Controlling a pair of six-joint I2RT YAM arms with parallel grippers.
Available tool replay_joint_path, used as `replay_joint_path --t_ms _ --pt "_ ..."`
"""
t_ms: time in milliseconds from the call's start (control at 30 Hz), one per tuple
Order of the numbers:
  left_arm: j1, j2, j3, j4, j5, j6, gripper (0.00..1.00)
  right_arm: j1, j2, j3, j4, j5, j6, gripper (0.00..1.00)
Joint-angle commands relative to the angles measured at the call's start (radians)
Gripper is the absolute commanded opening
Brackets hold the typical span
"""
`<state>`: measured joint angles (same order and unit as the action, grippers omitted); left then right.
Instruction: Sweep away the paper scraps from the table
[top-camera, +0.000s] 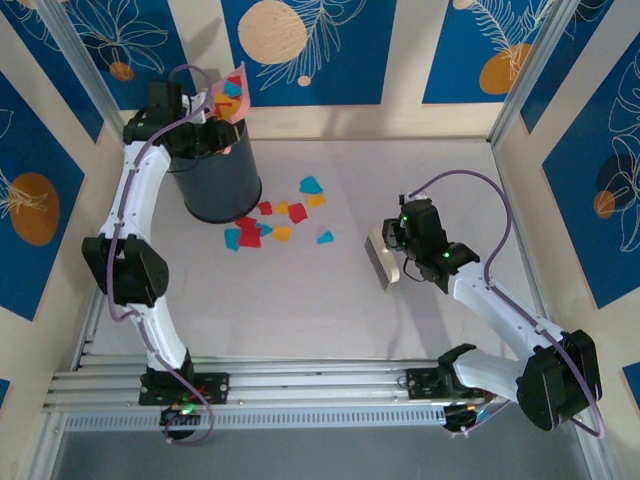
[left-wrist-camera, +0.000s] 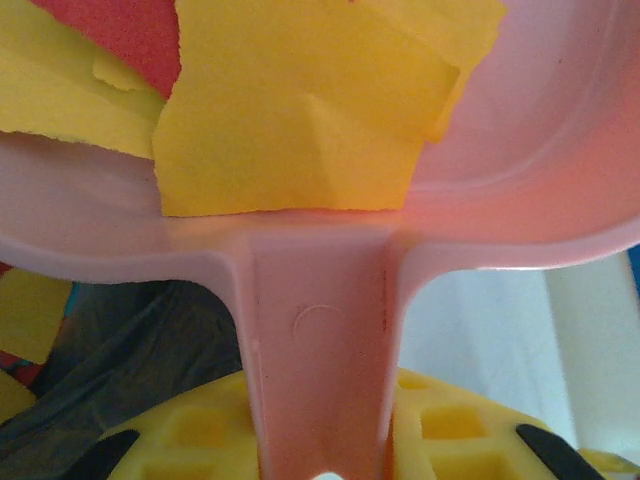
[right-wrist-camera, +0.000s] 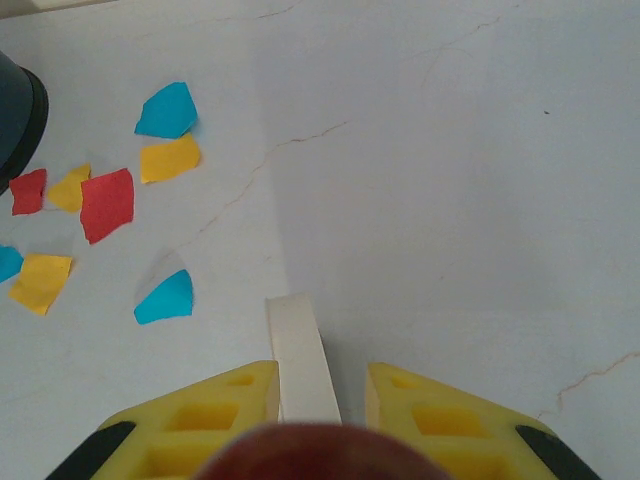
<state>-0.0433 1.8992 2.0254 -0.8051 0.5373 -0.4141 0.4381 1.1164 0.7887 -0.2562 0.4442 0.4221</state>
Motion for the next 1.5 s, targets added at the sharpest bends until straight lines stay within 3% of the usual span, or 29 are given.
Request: replay_joint_path --t_ms 0,667,933,1467 --pt "0.036 -0.070 -0.072 0.166 0.124 -0.131 0.00 -0.004 0.002 -0.002 0.006 -0.009 0.012 0.00" --pt "0.059 -0.210 -0.378 0.608 0.261 -0.513 0.00 -0.006 0.019 -0.007 0.008 -0.011 0.014 0.00" --pt "0.057 -0.249 -0.522 0.871 0.307 -0.738 0.00 -0.005 0.020 -0.008 0.006 -0.009 0.019 0.00" --pt "0.053 -0.290 -0.734 1.284 0.289 -1.112 0.00 -0.004 0.020 -0.019 0.011 -0.011 0.024 0.00"
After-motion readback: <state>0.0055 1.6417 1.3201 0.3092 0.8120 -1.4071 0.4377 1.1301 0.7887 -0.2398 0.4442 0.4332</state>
